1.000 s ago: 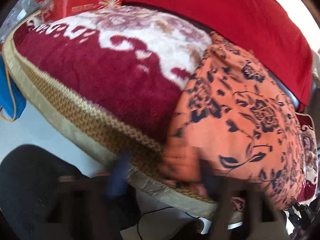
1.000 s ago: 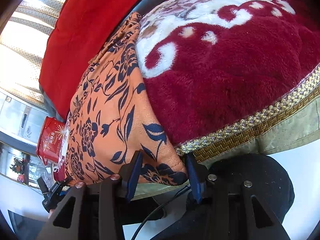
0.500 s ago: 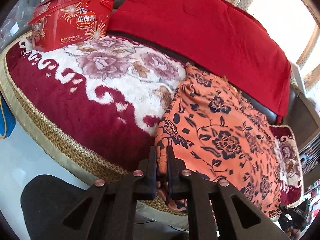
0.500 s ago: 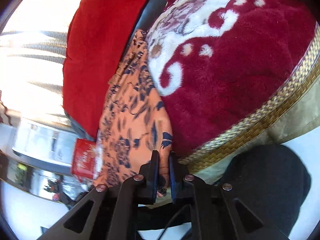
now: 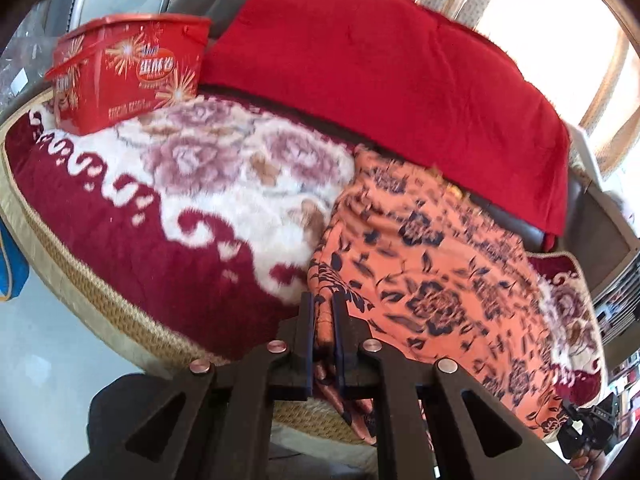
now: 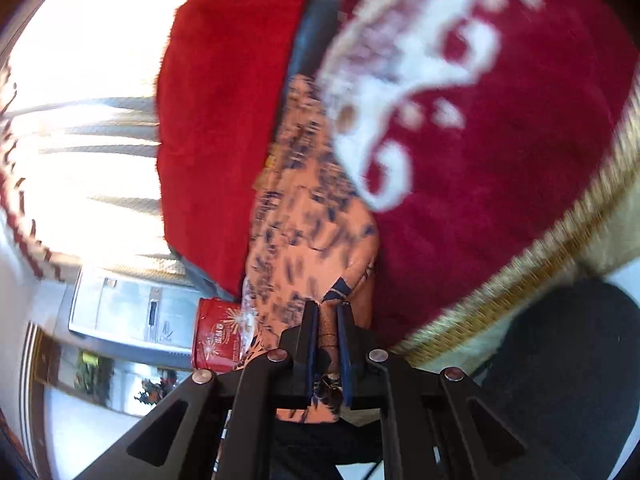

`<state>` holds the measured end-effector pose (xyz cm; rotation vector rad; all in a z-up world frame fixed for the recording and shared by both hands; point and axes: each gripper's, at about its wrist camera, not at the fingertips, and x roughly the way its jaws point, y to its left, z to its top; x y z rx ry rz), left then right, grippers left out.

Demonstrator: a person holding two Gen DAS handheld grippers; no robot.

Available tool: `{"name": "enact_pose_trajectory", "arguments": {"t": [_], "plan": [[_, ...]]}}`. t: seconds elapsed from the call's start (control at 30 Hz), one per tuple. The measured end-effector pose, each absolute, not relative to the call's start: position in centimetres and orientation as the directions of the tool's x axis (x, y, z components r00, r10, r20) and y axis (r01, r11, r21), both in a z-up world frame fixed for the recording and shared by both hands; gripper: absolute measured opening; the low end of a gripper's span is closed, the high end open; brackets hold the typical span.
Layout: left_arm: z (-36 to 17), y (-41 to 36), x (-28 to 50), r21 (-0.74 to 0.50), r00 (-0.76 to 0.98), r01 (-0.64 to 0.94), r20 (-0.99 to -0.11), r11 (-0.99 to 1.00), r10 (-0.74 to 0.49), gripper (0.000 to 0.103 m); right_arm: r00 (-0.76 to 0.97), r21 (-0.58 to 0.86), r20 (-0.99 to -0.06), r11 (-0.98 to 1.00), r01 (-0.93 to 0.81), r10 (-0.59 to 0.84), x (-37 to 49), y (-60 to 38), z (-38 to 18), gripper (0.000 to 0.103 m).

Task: Fold small clothes

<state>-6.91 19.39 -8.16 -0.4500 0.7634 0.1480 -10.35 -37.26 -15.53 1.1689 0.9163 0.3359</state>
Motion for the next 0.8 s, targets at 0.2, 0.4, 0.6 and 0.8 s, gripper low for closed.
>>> {"name": "enact_pose_trajectory", "arguments": {"t": [0.2,0.4,0.6,0.8], "plan": [[-7.0,19.7,-6.5,-0.326,0.726,-0.257,-0.686,0.91,-0.041,0.008,0.615,0.898,-0.428,0.391,0.203,0.663,-9.7,-37.3,-14.8,0.01],[-8.6,19.7,-4.3,-0.324,0.668,-0.26,-0.741,0.91,-0.073,0.008,0.592,0.901,-0.427,0.379,0.212,0.684,-8.0,-37.0,-15.7,0.009],[-4.5,19.0,1.1,-0.276,0.715,-0.141,-0.692,0.951,-0.095,0.007,0.582,0.894,-0.407,0.437,0.096,0.705,-0.4,-36.1,-11.7,0.007],[2.2,18.1,13.2,-0.237,0.826,-0.041,-0.554,0.971,-0.101,0.007,0.672,0.86,-0.299,0.497,-0.118,0.677,15.0,-35.7,-2.8,0.0]]}}
